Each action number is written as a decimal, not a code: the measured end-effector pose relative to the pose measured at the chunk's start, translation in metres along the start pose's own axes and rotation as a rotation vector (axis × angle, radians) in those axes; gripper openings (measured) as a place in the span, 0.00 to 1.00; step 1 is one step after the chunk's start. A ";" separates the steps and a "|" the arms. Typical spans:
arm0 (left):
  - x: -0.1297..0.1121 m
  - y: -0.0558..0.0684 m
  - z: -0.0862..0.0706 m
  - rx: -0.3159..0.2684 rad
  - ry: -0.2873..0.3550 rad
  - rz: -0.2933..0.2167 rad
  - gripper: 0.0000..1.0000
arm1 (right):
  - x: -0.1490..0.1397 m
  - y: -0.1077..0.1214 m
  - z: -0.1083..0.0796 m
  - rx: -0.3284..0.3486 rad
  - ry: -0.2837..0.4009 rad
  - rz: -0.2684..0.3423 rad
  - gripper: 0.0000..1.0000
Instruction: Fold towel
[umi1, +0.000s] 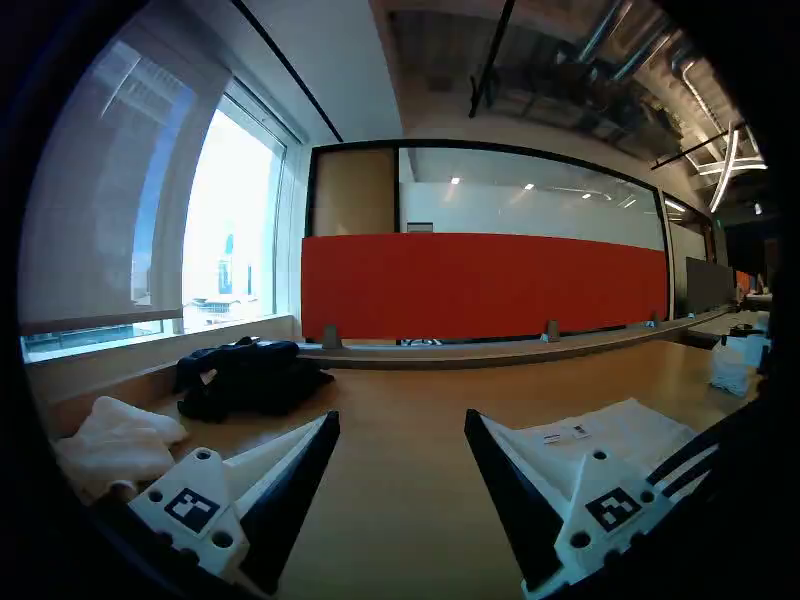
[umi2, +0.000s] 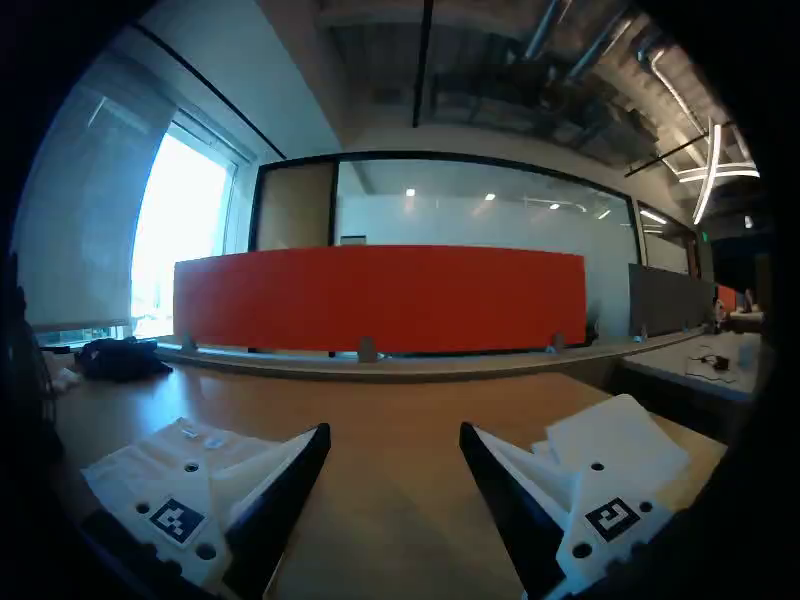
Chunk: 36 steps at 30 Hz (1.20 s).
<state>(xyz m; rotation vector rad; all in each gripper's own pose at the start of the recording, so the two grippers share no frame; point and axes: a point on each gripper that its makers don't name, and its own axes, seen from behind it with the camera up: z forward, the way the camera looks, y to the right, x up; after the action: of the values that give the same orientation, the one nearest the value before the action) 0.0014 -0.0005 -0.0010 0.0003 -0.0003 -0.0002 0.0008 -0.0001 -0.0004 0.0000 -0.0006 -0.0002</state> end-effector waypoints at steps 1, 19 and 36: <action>0.000 0.000 0.000 0.000 0.000 0.000 0.93 | 0.000 0.000 0.000 0.000 0.000 0.000 1.00; 0.000 0.000 0.000 0.001 -0.013 0.013 0.93 | 0.005 0.000 -0.001 -0.008 0.001 -0.018 1.00; 0.126 0.013 -0.015 -0.019 -0.024 -0.012 0.93 | 0.116 -0.024 -0.020 0.006 -0.029 -0.039 1.00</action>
<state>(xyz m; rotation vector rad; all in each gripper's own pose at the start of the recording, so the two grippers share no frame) 0.1272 0.0120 -0.0161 -0.0188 -0.0241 -0.0125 0.1169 -0.0244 -0.0199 0.0065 -0.0300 -0.0393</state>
